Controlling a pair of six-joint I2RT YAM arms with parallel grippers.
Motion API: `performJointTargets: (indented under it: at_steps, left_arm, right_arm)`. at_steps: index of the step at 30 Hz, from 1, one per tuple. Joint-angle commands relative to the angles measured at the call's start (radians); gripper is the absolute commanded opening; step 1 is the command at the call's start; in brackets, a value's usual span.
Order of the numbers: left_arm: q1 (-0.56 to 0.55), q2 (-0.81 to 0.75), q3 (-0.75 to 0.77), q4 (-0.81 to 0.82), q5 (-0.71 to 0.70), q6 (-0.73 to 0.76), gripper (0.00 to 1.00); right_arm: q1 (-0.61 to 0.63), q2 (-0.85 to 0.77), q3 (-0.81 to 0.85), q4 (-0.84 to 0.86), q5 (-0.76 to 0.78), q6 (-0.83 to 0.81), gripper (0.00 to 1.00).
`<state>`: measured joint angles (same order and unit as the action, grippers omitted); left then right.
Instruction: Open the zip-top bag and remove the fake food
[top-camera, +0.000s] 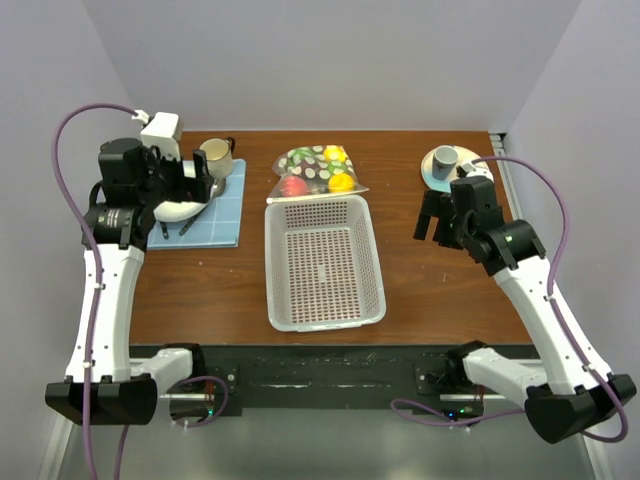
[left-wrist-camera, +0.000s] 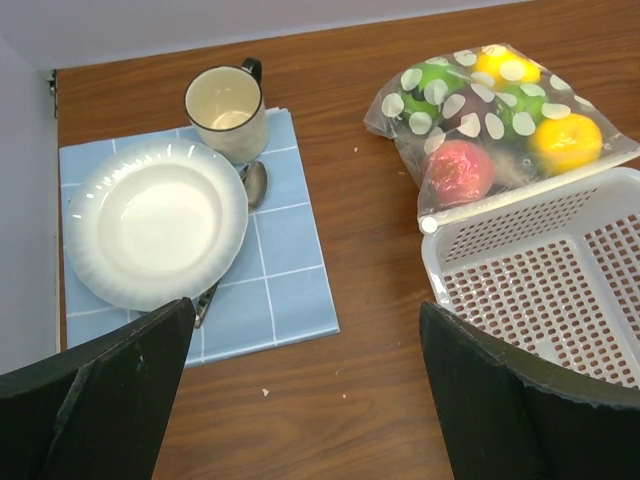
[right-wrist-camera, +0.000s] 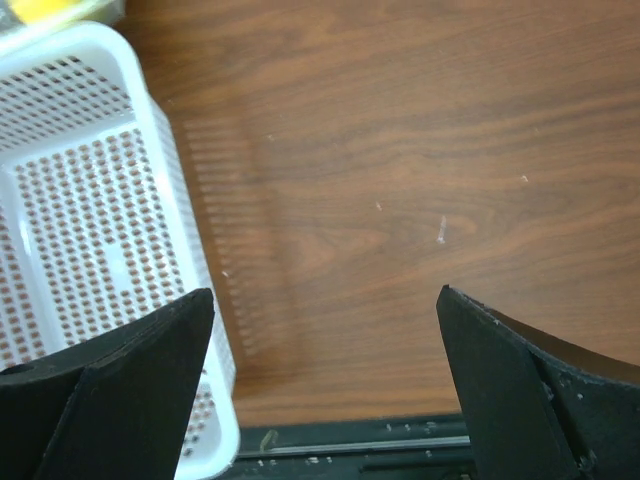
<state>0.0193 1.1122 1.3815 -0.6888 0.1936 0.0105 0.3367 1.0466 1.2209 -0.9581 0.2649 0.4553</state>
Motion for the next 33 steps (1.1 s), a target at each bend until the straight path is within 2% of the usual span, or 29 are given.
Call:
performJointTargets:
  at_steps: [1,5,10,13,24,33]
  left_arm:
    - [0.001,0.000,-0.042,0.077,-0.005,0.012,1.00]
    - [0.001,0.018,-0.056,0.092,0.030,0.028,1.00]
    - [0.001,0.032,-0.087,0.143,0.069,0.065,1.00]
    - [0.001,0.069,-0.082,0.158,0.116,0.077,1.00]
    - [0.001,0.126,-0.125,0.233,0.133,0.097,1.00]
    - [0.001,0.123,-0.179,0.285,0.132,0.101,1.00]
  right_arm:
    - [0.001,0.062,0.060,0.162,-0.100,0.025,0.98]
    - [0.001,0.217,0.092,0.336,-0.246,0.165,0.94]
    - [0.001,0.496,0.212,0.398,-0.337,0.264,0.88]
    - [0.001,0.594,0.267,0.436,-0.354,0.284,0.88]
    - [0.001,0.771,0.319,0.544,-0.359,0.332,0.86]
    - [-0.004,0.855,0.313,0.657,-0.354,0.387,0.70]
